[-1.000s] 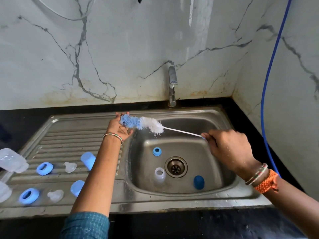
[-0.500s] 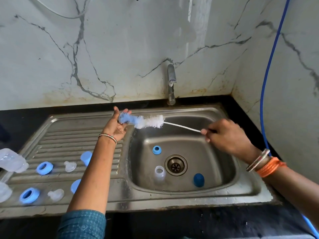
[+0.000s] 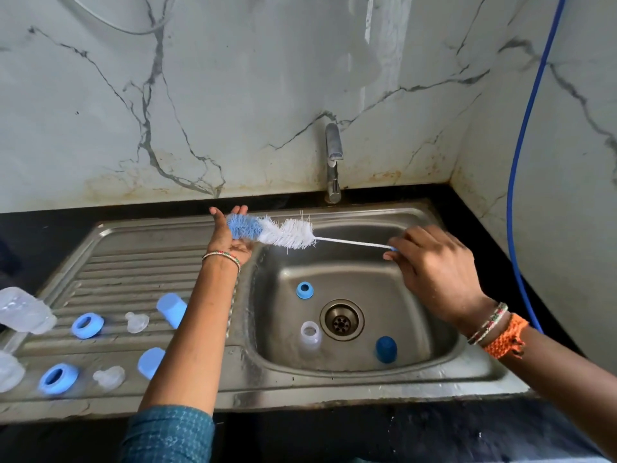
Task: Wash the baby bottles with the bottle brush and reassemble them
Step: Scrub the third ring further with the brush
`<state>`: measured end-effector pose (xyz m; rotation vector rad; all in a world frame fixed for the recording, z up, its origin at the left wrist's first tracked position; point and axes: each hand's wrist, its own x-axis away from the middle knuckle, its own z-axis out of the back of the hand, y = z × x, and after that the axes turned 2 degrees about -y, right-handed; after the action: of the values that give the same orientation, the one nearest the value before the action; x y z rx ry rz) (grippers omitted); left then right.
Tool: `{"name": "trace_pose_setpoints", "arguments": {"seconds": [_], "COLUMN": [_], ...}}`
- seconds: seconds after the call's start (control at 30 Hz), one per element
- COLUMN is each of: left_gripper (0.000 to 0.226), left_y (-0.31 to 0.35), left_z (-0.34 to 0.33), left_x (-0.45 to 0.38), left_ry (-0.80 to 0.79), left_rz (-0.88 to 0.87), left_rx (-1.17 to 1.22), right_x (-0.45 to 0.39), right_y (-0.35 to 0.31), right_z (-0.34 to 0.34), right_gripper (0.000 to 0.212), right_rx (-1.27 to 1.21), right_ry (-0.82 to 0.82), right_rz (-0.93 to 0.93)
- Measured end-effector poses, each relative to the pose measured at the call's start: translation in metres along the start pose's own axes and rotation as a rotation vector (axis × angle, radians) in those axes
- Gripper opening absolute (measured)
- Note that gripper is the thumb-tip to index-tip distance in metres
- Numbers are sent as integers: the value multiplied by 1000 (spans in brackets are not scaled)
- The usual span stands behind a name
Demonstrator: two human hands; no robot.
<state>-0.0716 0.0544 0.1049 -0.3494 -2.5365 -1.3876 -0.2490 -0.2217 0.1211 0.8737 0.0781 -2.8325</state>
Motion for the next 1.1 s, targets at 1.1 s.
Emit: {"name": "trace_pose_setpoints", "arguments": {"seconds": [1.1], "left_gripper": [30], "left_y": [-114], "left_z": [37], "left_x": [-46], "left_ry": [-130], "left_rz": [63], "left_rx": [-917], "right_x": [-29], "right_y": [12], "right_z": [-61], "right_gripper": [39], "right_rx": [-823], "right_ry": [-577], "right_rz": [-634]}}
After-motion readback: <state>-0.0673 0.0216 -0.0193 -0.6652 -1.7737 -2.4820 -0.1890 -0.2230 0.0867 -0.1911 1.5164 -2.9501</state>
